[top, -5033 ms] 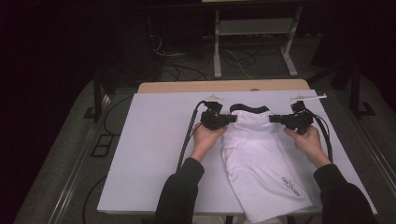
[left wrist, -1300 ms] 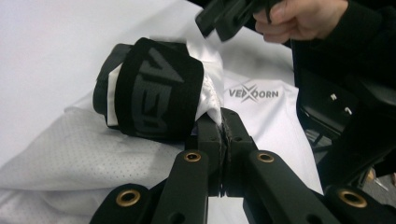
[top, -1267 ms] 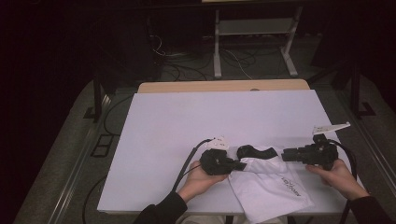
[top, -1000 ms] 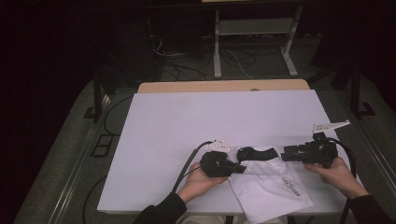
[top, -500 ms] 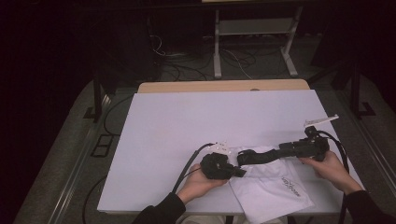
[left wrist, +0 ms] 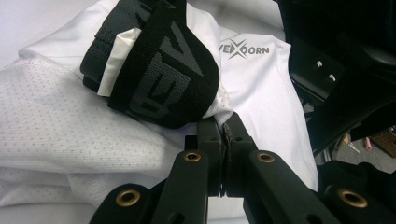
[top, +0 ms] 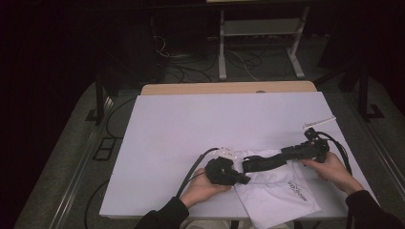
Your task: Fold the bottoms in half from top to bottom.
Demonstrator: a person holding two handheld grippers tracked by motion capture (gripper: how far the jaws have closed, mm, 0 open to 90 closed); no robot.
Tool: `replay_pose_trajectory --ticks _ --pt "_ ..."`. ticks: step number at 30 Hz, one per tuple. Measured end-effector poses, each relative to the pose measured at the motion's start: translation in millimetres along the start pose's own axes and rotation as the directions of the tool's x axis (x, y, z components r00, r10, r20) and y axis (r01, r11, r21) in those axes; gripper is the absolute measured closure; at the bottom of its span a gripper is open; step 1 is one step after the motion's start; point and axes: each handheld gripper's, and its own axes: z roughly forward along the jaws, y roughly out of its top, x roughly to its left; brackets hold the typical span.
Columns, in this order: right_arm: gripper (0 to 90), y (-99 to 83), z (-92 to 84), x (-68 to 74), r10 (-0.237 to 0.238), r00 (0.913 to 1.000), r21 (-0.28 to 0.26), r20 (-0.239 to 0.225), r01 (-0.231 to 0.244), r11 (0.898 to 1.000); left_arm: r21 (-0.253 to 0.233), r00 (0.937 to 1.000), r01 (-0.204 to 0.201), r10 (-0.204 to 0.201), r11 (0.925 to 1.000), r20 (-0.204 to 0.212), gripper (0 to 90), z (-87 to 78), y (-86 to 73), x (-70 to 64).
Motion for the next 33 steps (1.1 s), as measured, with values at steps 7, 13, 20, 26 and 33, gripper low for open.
replay_pose_trajectory --ticks 7,13,20,26,33 --pt "37.7 -0.4 9.6 -3.7 0.011 0.9999 0.044 0.0 -0.011 0.999 -0.001 1.0 -0.003 0.003 1.0 0.002 87.7 -0.1 0.2 0.2" --pt "52.4 -0.6 11.6 -1.3 0.002 0.9999 0.055 -0.01 -0.001 0.998 0.0 1.0 -0.008 0.008 1.0 0.006 87.7 0.5 0.2 -0.3" --pt "69.3 -2.0 10.2 -1.2 0.007 0.9994 0.058 -0.034 -0.005 0.998 0.006 0.9999 -0.012 0.011 0.9999 0.01 87.7 2.2 0.1 -0.7" --pt "79.3 -2.7 10.3 0.7 0.006 1.0 0.063 -0.002 -0.006 0.998 0.009 0.9999 -0.013 0.013 0.9999 0.01 87.5 4.3 -0.2 -1.1" --pt "82.6 -2.7 7.5 4.2 -0.03 0.9995 0.06 -0.005 0.03 0.998 0.004 0.9999 -0.01 0.01 0.9999 0.009 87.1 3.8 0.1 -0.9"
